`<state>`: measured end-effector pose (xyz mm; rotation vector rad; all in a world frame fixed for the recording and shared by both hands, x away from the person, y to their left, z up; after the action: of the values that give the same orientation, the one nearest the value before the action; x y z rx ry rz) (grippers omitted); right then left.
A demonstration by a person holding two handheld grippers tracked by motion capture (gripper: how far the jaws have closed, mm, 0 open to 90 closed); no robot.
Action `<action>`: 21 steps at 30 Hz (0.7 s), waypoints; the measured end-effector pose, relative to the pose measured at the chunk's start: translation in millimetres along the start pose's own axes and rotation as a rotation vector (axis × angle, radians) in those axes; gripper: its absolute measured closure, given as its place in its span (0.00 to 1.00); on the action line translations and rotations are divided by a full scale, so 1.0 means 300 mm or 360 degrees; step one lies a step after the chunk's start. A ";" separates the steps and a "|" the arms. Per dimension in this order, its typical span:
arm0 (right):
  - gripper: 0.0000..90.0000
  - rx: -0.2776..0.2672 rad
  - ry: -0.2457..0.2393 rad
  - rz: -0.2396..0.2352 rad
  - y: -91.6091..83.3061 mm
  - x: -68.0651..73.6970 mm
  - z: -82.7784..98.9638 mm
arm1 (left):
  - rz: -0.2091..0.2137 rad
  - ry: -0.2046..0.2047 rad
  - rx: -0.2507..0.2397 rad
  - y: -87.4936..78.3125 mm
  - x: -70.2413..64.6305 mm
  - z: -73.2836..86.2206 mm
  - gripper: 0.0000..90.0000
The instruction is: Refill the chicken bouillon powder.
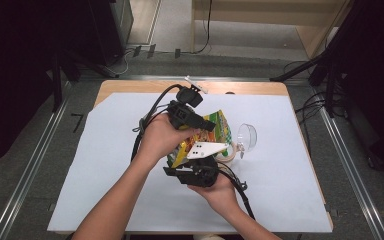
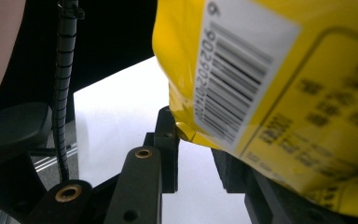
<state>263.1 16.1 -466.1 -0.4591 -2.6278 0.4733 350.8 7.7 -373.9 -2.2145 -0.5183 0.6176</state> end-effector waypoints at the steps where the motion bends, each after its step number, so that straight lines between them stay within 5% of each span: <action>1: 0.82 0.0000 0.0000 0.0000 0.000 0.000 0.000 | -0.0001 0.0000 -0.0001 0.000 -0.001 0.000 0.89; 21: 0.82 -0.0003 -0.0008 0.0002 -0.007 -0.001 -0.003 | -0.0003 0.0011 0.0005 0.000 -0.008 -0.007 0.89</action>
<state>263.4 14.2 -464.6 -0.4609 -2.6332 0.4730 350.1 5.2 -371.9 -2.2123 -0.5160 0.6092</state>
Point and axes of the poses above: each handheld gripper's, and its own axes: y roughly forward along the jaws, z roughly out of its underside, x roughly to its left, the point moved 7 cm from there along y, roughly forward along the jaws, and after that the axes turned 5 degrees about y, right-handed, at the moved point
